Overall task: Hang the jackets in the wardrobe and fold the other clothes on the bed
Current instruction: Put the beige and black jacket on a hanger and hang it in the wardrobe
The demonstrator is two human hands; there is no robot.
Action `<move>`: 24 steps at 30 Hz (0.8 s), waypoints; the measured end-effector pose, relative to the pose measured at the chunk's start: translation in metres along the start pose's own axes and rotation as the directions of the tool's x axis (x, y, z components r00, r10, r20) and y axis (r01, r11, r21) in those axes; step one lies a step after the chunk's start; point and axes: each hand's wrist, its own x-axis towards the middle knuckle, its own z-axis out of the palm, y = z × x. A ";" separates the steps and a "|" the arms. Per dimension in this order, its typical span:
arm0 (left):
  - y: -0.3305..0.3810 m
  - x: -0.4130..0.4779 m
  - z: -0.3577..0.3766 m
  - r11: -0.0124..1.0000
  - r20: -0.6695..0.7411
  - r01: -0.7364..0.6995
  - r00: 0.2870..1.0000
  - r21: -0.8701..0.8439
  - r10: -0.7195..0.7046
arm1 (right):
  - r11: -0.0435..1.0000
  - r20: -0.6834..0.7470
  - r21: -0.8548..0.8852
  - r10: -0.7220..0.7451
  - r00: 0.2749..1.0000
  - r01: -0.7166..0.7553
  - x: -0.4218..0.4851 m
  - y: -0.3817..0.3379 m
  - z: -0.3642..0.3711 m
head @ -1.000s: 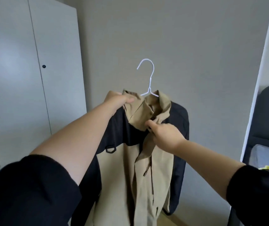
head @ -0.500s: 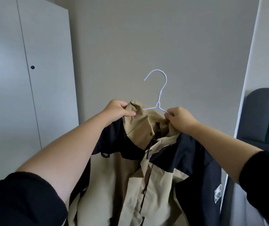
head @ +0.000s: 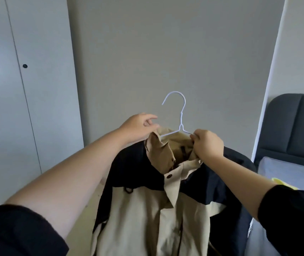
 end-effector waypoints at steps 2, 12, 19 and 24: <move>0.005 0.000 0.001 0.998 0.113 -0.037 0.993 0.059 0.030 | 1.000 -0.002 0.004 -0.019 1.000 0.019 -0.006 -0.001 0.006; 0.010 -0.002 0.030 0.994 0.039 0.024 0.999 0.107 -0.028 | 0.965 0.023 0.197 -0.183 0.983 0.175 0.003 -0.017 -0.008; -0.021 0.000 0.031 0.985 -0.029 0.054 0.998 0.166 -0.050 | 0.976 -0.017 0.186 -0.115 0.993 0.116 0.000 -0.025 0.040; -0.087 0.004 0.045 0.966 -0.121 0.109 0.989 0.235 -0.082 | 0.973 -0.016 0.184 -0.136 0.991 0.137 0.008 -0.045 0.109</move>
